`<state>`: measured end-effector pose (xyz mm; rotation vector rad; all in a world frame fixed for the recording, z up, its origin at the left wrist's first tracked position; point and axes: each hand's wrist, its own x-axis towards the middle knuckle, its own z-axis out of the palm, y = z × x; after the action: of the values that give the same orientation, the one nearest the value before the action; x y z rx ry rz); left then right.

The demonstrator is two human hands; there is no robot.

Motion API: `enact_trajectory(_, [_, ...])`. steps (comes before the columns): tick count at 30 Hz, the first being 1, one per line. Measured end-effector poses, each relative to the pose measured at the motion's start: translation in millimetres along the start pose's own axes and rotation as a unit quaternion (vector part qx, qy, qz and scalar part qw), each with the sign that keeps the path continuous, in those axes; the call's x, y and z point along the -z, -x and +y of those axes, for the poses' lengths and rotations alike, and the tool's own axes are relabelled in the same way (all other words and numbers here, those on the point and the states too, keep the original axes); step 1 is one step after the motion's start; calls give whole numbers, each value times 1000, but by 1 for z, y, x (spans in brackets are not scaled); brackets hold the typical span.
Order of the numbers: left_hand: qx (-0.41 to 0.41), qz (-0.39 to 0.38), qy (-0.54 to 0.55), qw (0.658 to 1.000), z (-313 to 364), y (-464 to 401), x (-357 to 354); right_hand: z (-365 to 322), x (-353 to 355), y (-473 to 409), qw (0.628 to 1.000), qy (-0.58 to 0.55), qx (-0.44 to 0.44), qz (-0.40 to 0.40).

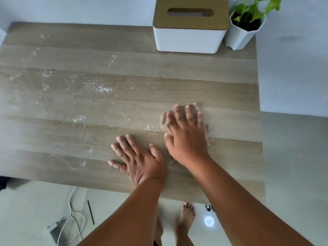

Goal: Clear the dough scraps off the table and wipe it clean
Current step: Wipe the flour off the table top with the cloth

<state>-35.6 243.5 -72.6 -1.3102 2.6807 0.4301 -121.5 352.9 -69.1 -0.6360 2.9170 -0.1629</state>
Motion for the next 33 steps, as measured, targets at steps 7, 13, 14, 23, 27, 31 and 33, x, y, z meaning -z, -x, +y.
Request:
enact_trajectory(7, [2, -11, -5, 1000, -1, -2, 2, 93, -6, 81, 993, 41, 108, -8])
enact_trajectory(13, [0, -9, -2, 1000, 0, -1, 1, 68, -1, 26, 992, 29, -125, 12])
enact_trajectory(14, [-1, -7, -2, 1000, 0, -1, 0, 53, -2, 18, 991, 19, -132, 18])
enact_trajectory(23, [1, -14, 2, 1000, 0, 0, 3, 58, -19, 116, 997, -7, 71, 30])
enact_trajectory(27, [1, -15, 1, 1000, 0, 0, 3, 113, -8, 115, 999, -2, -39, 27])
enact_trajectory(31, [3, -14, 2, 1000, 1, 0, 2, 112, 3, 47, 983, 2, -179, 36])
enact_trajectory(33, [4, -12, 2, 1000, 1, 0, 2, 95, 6, 7, 975, 1, -221, 36])
